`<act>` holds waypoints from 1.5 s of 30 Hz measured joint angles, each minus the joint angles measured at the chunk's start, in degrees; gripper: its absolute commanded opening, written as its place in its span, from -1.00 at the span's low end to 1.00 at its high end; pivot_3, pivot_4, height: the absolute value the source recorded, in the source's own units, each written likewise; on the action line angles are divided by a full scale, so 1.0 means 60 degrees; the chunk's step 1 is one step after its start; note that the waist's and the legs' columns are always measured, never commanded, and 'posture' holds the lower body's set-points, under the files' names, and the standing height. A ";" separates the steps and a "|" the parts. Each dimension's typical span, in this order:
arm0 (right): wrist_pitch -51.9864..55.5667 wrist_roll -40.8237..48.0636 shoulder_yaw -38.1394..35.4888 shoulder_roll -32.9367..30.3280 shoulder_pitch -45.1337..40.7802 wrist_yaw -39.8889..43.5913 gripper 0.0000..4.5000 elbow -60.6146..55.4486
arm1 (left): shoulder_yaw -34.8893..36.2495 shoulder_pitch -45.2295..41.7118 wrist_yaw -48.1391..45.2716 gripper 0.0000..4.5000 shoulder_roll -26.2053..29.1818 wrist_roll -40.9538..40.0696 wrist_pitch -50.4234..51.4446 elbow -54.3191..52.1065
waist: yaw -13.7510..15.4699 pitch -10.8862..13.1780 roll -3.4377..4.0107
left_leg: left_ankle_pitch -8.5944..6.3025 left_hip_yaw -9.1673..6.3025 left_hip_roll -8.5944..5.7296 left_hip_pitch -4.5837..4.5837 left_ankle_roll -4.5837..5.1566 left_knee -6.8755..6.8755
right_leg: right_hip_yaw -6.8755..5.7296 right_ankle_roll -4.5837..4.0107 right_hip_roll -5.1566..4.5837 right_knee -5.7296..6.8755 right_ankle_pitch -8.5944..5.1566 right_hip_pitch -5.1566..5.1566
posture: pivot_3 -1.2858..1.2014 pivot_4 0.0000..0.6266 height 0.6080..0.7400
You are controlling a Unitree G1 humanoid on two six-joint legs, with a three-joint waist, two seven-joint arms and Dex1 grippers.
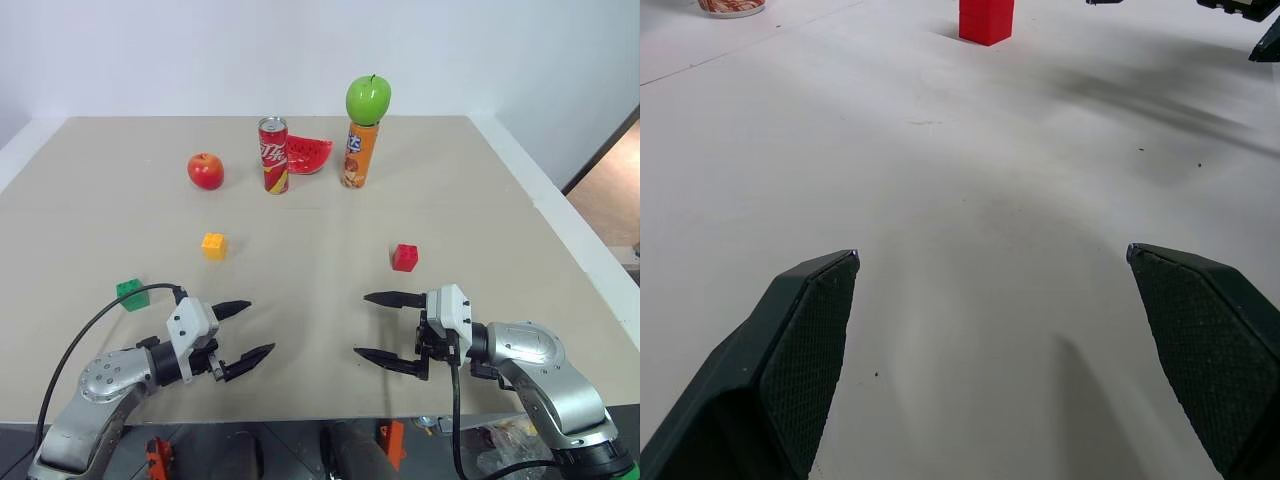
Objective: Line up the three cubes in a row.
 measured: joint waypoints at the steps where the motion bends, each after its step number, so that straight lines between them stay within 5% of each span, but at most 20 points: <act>1: 0.0000 0.0000 0.0000 0.0000 0.0000 0.0000 1.00 0.0000 | 0.0000 0.0000 0.0000 0.98 0.0000 0.0000 0.0000 0.0000 | 0.0000 0.0000 0.0000 | 0.0000 0.0000 0.0000 0.0000 0.0000 0.0000 | 0.0000 0.0000 0.0000 0.0000 0.0000 0.0000 | 0.03 -0.52 1.00; 23: 0.0475 0.0156 -0.0088 0.0544 0.0153 -0.1333 1.00 -0.0379 | -0.0181 -0.0361 -0.0987 0.98 -0.0245 -0.0296 -0.0881 0.0305 | 0.0000 0.0000 0.0000 | 0.0000 0.0003 -0.0003 -0.0002 0.0000 0.0004 | 0.0004 0.0003 -0.0003 0.0000 0.0003 0.0000 | 0.03 -0.52 1.00; 36: 0.1177 -0.1185 -0.0902 0.1836 -0.2344 -0.4915 1.00 0.1856 | -0.0262 -0.0670 -0.0939 0.98 -0.0393 -0.0292 -0.0891 0.0309 | -0.0008 0.0000 0.0000 | 0.0000 0.0010 -0.0003 -0.0016 0.0002 0.0002 | 0.0020 -0.0006 0.0001 -0.0001 0.0013 -0.0015 | 0.03 -0.52 1.00; 45: 0.2115 -0.2148 -0.0776 0.2801 -0.1901 -0.6830 1.00 0.1680 | -0.0280 -0.0695 -0.0761 0.98 -0.0530 -0.0211 -0.1016 0.0307 | -0.0009 -0.0001 0.0001 | -0.0004 0.0013 -0.0003 -0.0020 0.0008 0.0004 | 0.0025 -0.0001 -0.0003 -0.0002 0.0014 -0.0017 | 0.03 -0.52 1.00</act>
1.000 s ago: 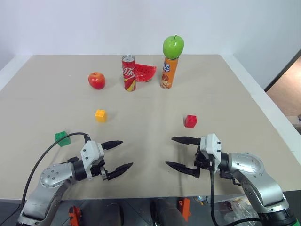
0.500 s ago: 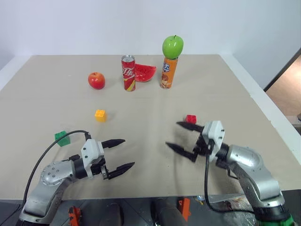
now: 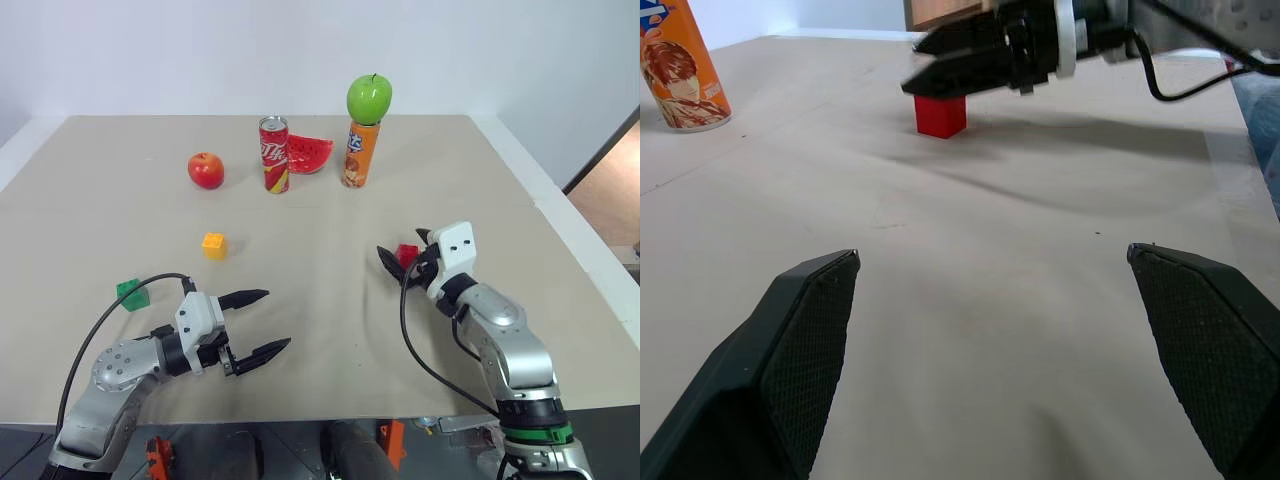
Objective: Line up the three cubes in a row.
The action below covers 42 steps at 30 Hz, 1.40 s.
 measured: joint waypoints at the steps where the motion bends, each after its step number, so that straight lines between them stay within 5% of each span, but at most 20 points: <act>1: 0.0087 -0.0023 -0.0002 0.0044 0.0068 -0.0107 1.00 -0.0064 | 0.0000 0.0000 -0.0001 0.98 0.0000 0.0000 0.0000 0.0000 | 0.0000 0.0000 0.0000 | 0.0000 0.0002 0.0000 0.0001 0.0000 0.0001 | 0.0001 0.0001 0.0000 0.0000 0.0000 0.0000 | 0.03 -0.52 1.00; 21: 0.1390 0.0205 -0.0878 0.1928 0.0202 -0.2112 1.00 -0.0373 | -0.0267 -0.0213 -0.0140 0.98 -0.0010 0.0169 -0.0202 -0.0010 | -0.0013 -0.0001 0.0002 | 0.0000 0.0000 0.0006 0.0000 0.0001 -0.0001 | 0.0000 -0.0003 0.0006 -0.0001 0.0001 -0.0004 | 0.03 -0.52 1.00; 35: 0.1432 0.0231 -0.0814 0.2061 0.0192 -0.2182 1.00 -0.0246 | -0.0266 0.0032 -0.0295 0.98 0.0062 0.0108 -0.0284 -0.0009 | -0.0012 -0.0001 0.0002 | -0.0002 0.0000 0.0006 -0.0003 0.0003 -0.0005 | 0.0001 -0.0005 0.0004 -0.0003 -0.0002 -0.0008 | 0.03 -0.52 1.00; 42: 0.1165 0.0195 -0.0836 0.2077 0.0137 -0.2208 -0.01 0.0212 | -0.0267 0.0027 -0.0448 1.00 0.0062 0.0155 -0.0463 0.0026 | -0.0014 -0.0001 0.0003 | -0.0002 0.0002 0.0005 -0.0003 0.0003 -0.0007 | 0.0001 -0.0006 0.0005 -0.0003 -0.0003 -0.0011 | 0.03 -0.52 1.00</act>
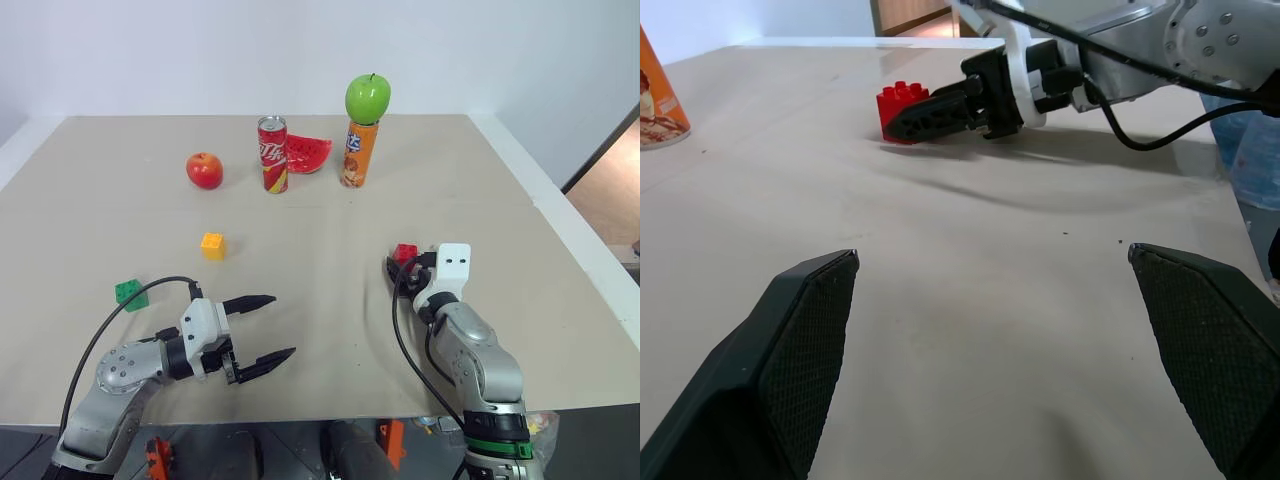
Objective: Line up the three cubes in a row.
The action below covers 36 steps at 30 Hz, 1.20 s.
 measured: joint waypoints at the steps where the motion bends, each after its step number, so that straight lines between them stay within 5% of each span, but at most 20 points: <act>1: -0.0029 -0.0002 -0.0002 0.0009 -0.0030 -0.0024 -0.12 0.0050 | 0.0000 -0.0006 -0.0008 1.00 0.0000 0.0024 -0.0014 0.0016 | 0.0001 0.0000 0.0000 | 0.0000 -0.0001 0.0000 0.0000 0.0000 0.0000 | 0.0000 0.0000 0.0000 0.0000 0.0000 0.0000 | 0.03 -0.52 1.00; 4: -0.0177 -0.0078 0.0002 0.0032 -0.0072 -0.0104 -0.46 0.0169 | -0.0001 -0.0030 -0.0007 1.00 -0.0013 0.0046 -0.0031 0.0108 | 0.0000 0.0000 0.0000 | 0.0000 -0.0001 0.0001 0.0000 0.0000 0.0000 | 0.0000 0.0000 0.0000 0.0000 0.0000 0.0000 | 0.03 -0.52 1.00; 17: -0.0135 0.0016 0.0107 -0.0847 -0.0228 0.0860 -0.46 0.0258 | 0.0024 0.0103 0.0067 1.00 0.0023 0.0047 0.0042 0.0065 | -0.0003 0.0002 0.0002 | -0.0001 0.0007 -0.0002 -0.0001 0.0002 -0.0002 | 0.0002 0.0002 -0.0003 -0.0002 0.0000 -0.0004 | 0.03 -0.52 1.00; 21: 0.0157 0.0548 0.0173 -0.1867 -0.1022 0.2481 -0.46 0.0279 | 0.0245 0.0298 0.0271 1.00 0.0128 -0.0144 0.0299 -0.0115 | -0.0017 0.0003 0.0004 | -0.0001 0.0002 0.0004 -0.0001 0.0002 -0.0005 | 0.0000 0.0001 0.0005 -0.0002 0.0000 -0.0007 | 0.03 -0.52 1.00; 27: -0.0005 0.1230 0.1721 -0.3541 -0.3025 0.6835 -0.46 0.1156 | 0.0795 0.0572 0.0634 1.00 0.0248 -0.0448 0.0674 -0.0195 | -0.0030 0.0006 0.0008 | -0.0012 0.0003 0.0022 0.0003 0.0022 -0.0008 | -0.0006 -0.0012 0.0025 -0.0003 -0.0005 -0.0011 | 0.03 -0.52 1.00; 36: -0.2341 0.0132 0.4407 -0.3461 -0.4683 1.0891 -0.46 0.3796 | 0.1267 0.1513 0.0954 1.00 0.0283 -0.0582 0.0681 -0.0576 | 0.0000 0.0007 0.0007 | -0.0042 0.0004 0.0024 -0.0017 0.0070 -0.0006 | -0.0015 -0.0026 0.0015 -0.0011 -0.0026 -0.0025 | 0.03 -0.52 1.00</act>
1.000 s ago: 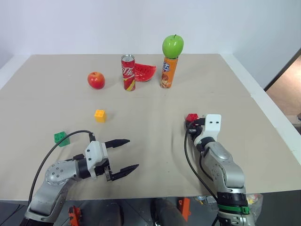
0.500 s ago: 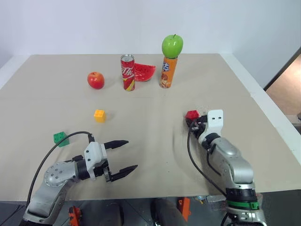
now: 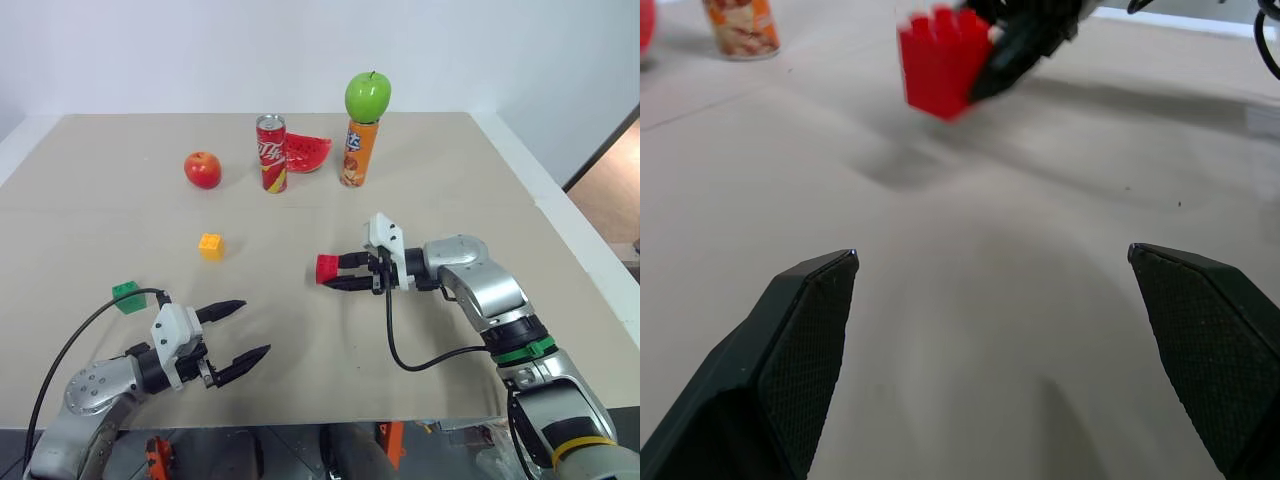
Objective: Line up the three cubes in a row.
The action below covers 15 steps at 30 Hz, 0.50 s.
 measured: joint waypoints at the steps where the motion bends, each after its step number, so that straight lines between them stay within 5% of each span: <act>1: -0.0227 -0.0163 0.0203 0.0099 -0.0142 0.0233 -0.46 0.0339 | 0.0086 0.0117 0.0076 1.00 0.0003 -0.0041 0.0001 -0.0109 | -0.0001 0.0000 0.0000 | 0.0000 0.0001 0.0001 0.0000 0.0000 0.0000 | 0.0001 0.0000 0.0000 0.0000 0.0000 -0.0001 | 0.03 -0.52 1.00; 15: -0.1419 -0.0398 0.0351 0.0741 -0.0257 0.1436 -0.46 0.1175 | 0.0291 0.0526 0.0304 1.00 0.0025 -0.0076 0.0133 -0.0643 | 0.0002 0.0000 0.0001 | 0.0001 -0.0001 0.0003 0.0004 -0.0001 0.0007 | -0.0004 -0.0009 0.0004 0.0007 0.0009 0.0002 | 0.03 -0.52 1.00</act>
